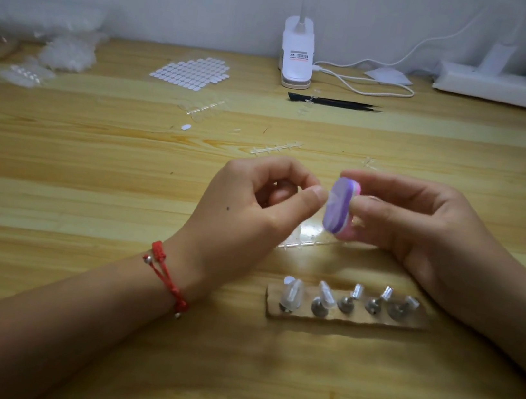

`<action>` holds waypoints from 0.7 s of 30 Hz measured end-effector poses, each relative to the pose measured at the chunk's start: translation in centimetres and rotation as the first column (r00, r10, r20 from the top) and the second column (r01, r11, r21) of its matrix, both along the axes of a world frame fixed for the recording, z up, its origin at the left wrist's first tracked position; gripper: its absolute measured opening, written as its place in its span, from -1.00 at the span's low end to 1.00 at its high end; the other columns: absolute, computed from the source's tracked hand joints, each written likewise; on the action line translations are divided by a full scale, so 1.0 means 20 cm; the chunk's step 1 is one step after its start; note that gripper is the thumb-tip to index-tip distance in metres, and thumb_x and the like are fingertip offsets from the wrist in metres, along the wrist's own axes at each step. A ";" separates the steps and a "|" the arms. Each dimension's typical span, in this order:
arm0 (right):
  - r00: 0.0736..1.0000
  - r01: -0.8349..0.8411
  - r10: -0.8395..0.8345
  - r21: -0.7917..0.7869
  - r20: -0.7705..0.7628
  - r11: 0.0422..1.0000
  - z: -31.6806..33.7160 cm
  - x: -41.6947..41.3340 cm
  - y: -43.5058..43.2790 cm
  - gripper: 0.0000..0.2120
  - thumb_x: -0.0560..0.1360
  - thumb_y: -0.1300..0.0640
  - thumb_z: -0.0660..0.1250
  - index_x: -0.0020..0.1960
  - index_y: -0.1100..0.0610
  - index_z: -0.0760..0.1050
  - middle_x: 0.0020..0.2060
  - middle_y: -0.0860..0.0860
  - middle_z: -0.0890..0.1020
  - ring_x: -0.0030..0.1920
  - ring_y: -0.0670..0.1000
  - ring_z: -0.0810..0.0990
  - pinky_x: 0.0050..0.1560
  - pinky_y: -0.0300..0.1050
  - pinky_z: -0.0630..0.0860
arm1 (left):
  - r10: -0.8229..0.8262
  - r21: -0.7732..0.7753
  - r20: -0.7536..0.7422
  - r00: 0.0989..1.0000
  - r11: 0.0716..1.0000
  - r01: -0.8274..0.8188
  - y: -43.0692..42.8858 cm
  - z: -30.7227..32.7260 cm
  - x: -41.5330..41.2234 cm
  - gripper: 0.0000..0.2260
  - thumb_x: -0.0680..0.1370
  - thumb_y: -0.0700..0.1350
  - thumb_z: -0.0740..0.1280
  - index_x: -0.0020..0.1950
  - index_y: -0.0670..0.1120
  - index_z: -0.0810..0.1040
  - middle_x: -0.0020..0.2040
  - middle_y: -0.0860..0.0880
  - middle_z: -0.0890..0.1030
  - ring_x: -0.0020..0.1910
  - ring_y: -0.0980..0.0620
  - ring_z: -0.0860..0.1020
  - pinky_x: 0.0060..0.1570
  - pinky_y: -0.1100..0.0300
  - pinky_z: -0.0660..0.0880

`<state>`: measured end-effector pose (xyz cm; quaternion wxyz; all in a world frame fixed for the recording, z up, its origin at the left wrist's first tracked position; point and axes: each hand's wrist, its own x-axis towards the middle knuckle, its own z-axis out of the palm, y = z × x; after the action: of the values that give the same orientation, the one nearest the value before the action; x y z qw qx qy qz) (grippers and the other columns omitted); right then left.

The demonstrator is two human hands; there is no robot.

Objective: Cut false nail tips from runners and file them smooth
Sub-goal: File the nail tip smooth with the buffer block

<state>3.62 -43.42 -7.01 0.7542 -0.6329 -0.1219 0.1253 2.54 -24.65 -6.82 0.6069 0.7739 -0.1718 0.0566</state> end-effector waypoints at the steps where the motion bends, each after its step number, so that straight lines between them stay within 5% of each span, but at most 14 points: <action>1: 0.999 -0.035 0.036 -0.050 0.014 0.998 0.00 -0.01 0.00 -0.69 0.23 0.10 0.50 -0.03 0.02 0.72 -0.16 0.09 0.73 -0.18 0.04 0.71 -0.15 -0.19 0.61 | 0.009 -0.006 0.003 1.000 1.000 -0.008 0.00 0.00 0.00 -0.88 0.48 -0.16 0.39 -0.26 -0.11 0.57 -0.45 0.02 0.26 -0.51 0.18 0.25 -0.45 0.42 0.23; 21: 0.999 0.034 -0.034 0.025 -0.003 0.999 0.00 0.00 0.00 -0.70 0.20 0.13 0.49 -0.07 0.07 0.72 -0.17 0.06 0.72 -0.21 0.02 0.71 -0.18 -0.20 0.61 | -0.007 0.015 -0.017 1.000 1.000 0.008 0.00 0.00 0.00 -0.89 0.46 -0.13 0.41 -0.27 -0.05 0.57 -0.48 0.10 0.26 -0.52 0.19 0.25 -0.45 0.43 0.24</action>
<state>3.59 -43.34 -6.97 0.7643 -0.6252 -0.1117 0.1117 2.63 -24.65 -6.88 0.6025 0.7784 -0.1699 0.0464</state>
